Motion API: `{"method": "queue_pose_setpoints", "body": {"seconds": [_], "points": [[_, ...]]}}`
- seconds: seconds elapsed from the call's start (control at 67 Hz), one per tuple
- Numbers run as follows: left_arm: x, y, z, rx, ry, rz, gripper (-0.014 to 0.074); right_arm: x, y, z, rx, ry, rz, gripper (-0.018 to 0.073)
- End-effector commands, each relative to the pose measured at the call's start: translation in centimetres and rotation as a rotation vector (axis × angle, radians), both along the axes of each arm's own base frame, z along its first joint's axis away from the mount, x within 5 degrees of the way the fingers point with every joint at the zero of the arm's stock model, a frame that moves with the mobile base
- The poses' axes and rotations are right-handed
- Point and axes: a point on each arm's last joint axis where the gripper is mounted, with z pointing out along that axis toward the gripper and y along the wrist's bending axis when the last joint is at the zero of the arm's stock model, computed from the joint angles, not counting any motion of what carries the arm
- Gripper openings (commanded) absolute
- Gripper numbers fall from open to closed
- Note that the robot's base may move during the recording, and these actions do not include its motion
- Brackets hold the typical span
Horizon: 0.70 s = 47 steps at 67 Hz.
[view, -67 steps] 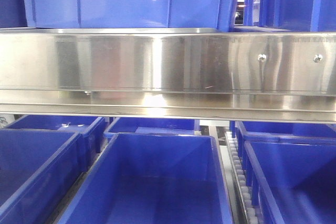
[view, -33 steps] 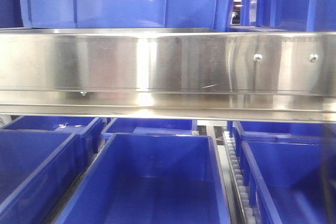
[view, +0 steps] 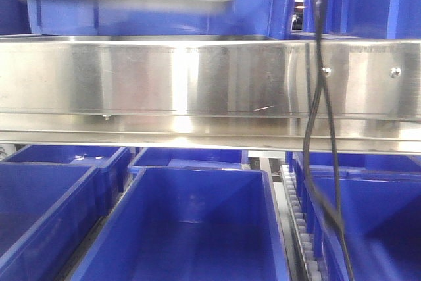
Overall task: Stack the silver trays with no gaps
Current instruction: 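Lower the held tray into the shelf tray and open both grippers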
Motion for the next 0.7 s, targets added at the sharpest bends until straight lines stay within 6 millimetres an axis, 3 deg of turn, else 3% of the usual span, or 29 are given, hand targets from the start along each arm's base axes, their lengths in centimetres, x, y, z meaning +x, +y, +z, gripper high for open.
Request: {"method": "queue_pose_setpoints", "body": {"seconds": [0.0, 0.194, 0.553, 0.687], "points": [[0.7, -1.9, -0.6, -0.105, -0.012, -0.041, -0.0016, 0.9, 3.2, 2.0, 0.248, -0.226, 0.188, 0.0004], [1.3, -2.1, -2.5, -0.081, 0.064, -0.028, -0.0016, 1.9, 2.8, 0.6, 0.221, -0.183, 0.155, 0.0004], [1.3, -1.7, -2.8, -0.058, 0.091, -0.01, -0.0016, 2.4, 3.0, -1.1, 0.182, -0.135, 0.136, 0.0006], [1.6, -0.4, -2.9, -0.067, 0.111, 0.051, 0.0033, 2.5, 2.7, -1.1, 0.176, -0.13, 0.127, 0.0108]]}}
